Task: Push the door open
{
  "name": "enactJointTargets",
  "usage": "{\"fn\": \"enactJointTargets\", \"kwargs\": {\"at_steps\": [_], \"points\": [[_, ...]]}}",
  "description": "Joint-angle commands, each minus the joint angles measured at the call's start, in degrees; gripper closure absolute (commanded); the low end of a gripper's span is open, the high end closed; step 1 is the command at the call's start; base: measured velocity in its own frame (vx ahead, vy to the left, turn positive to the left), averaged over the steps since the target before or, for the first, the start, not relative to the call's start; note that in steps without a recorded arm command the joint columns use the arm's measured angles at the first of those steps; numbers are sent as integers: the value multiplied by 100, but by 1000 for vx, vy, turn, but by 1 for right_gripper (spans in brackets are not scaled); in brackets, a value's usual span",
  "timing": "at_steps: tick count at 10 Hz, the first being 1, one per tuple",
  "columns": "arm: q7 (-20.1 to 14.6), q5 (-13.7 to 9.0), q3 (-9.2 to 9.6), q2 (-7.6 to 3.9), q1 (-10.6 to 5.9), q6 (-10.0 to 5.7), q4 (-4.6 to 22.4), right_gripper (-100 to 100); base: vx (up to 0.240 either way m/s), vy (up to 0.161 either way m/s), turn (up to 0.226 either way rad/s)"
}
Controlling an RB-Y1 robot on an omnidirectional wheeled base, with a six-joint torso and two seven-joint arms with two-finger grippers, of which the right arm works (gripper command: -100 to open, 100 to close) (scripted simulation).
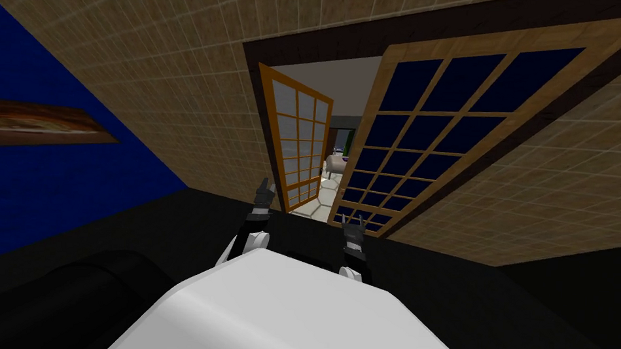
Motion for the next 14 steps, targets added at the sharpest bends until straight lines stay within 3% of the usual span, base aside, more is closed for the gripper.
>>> {"fn": "enactJointTargets", "kwargs": {"at_steps": [1,14], "points": [[-224,-147,63,-13,-66,-103,219,-100,102,-71,97],[-1805,-1221,595,-36,-460,-914,1837,-100,81,-66,94]]}}
